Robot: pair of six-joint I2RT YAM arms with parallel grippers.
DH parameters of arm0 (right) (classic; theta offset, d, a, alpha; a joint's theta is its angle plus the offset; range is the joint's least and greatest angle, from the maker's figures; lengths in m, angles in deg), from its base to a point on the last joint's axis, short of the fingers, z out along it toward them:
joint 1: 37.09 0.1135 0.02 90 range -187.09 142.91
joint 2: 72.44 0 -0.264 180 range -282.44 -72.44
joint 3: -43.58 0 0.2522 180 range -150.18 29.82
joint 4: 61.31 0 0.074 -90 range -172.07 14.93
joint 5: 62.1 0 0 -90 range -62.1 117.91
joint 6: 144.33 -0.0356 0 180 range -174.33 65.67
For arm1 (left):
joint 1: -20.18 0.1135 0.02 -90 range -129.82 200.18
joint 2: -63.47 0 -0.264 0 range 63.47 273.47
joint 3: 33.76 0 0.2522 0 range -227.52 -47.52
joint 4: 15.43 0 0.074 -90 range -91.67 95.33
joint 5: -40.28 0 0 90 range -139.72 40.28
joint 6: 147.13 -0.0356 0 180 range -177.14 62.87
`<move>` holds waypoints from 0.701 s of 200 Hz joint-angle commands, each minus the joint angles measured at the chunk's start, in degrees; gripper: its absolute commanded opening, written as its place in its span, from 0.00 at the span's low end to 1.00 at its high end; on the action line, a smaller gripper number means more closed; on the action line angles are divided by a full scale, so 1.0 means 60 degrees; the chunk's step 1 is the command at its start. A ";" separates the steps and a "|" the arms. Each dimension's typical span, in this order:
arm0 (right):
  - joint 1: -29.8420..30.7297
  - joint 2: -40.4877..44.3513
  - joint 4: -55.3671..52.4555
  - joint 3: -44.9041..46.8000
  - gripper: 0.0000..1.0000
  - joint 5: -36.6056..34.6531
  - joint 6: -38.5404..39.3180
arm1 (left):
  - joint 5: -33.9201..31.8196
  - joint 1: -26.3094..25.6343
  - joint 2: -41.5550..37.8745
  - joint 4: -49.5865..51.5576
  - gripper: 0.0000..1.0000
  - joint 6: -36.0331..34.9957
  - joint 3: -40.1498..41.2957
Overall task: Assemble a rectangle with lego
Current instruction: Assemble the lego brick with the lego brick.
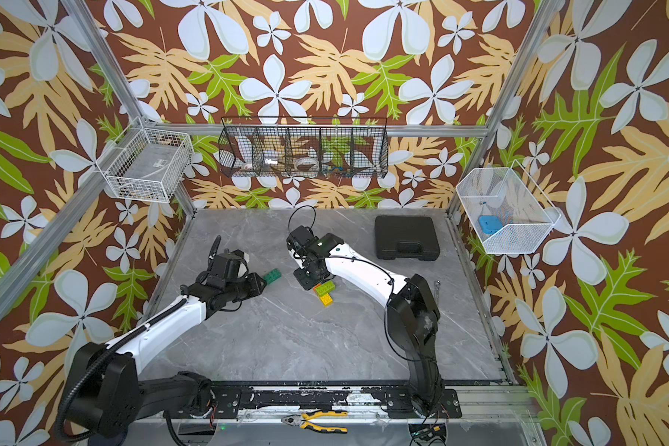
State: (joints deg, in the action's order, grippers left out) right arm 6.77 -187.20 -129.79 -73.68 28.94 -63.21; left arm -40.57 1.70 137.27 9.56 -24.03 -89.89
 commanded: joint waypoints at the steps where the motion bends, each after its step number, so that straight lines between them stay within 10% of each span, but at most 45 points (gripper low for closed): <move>1: -0.0304 -0.0634 -0.0587 -0.0741 0.33 -0.0433 0.0184 | 0.0118 -0.0304 0.0360 -0.1117 0.27 0.0581 0.0043; 140: -0.0600 -0.2374 -0.0807 -0.1535 0.29 -0.0503 0.1334 | 0.0536 -0.0612 0.2290 -0.1849 0.23 0.0112 -0.0615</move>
State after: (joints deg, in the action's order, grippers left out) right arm 3.25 -202.00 -134.65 -83.95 26.21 -55.59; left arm -38.03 -2.02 150.84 -0.08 -22.98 -93.28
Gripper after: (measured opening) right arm 0.415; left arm 0.234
